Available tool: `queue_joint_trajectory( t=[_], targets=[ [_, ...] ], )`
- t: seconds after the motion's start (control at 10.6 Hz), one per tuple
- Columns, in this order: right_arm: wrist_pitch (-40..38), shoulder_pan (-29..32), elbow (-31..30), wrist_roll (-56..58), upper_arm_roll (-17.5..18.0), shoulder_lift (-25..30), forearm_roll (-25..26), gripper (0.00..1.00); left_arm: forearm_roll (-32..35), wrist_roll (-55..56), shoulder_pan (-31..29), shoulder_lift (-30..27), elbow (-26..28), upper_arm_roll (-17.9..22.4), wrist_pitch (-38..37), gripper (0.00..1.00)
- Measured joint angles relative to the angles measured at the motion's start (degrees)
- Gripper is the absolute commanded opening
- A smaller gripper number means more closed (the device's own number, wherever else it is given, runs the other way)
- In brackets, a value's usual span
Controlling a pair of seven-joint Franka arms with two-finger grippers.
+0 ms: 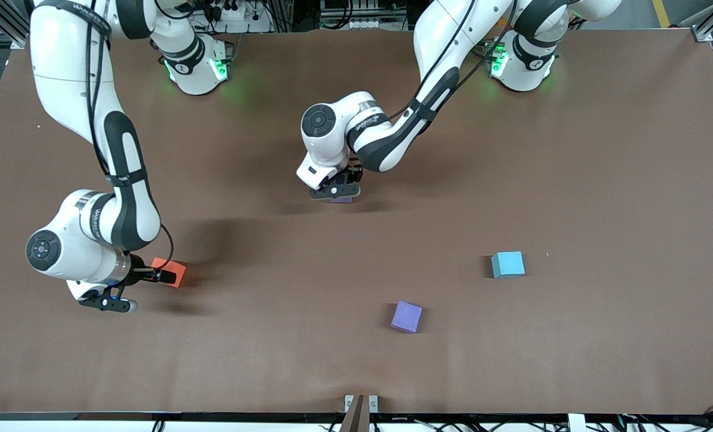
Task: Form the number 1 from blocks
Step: 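Place the purple cube against the red cube while the right gripper grasps orange, then place the orange cube against the purple cube while the left gripper withdraws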
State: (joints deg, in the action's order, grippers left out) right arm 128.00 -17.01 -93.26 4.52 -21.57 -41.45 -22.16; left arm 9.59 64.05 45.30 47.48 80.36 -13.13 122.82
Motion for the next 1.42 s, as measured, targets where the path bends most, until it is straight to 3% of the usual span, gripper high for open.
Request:
queue_joint_trajectory(
  t=[0.19,0.28,0.85,0.94,1.04,1.42],
  targets=[
    [0.8,0.0,0.0,0.0,0.2,-1.2,-0.1,0.24,-0.1,0.1,0.5,0.0,0.0,0.0,0.0,0.00],
    [0.8,0.0,0.0,0.0,0.5,-1.5,-0.1,0.00,-0.3,0.2,0.6,0.0,0.0,0.0,0.0,0.00],
    [-2.8,-1.4,2.3,0.0,1.3,0.5,-0.1,0.00,-0.5,0.2,1.5,0.0,0.0,0.0,-0.1,0.02],
    [-3.8,-1.9,2.6,0.0,1.3,1.8,-0.1,0.00,-0.5,0.2,1.6,0.0,0.0,0.0,-0.1,0.65],
    [-4.7,-2.5,2.7,0.0,1.3,3.2,-0.1,0.00,-0.5,0.2,1.6,0.0,0.0,0.0,-0.1,1.00],
    [-6.1,-6.6,2.7,-0.6,1.3,6.2,-0.1,0.00,-0.5,0.2,1.6,0.0,0.0,0.0,-0.1,1.00]
  ],
)
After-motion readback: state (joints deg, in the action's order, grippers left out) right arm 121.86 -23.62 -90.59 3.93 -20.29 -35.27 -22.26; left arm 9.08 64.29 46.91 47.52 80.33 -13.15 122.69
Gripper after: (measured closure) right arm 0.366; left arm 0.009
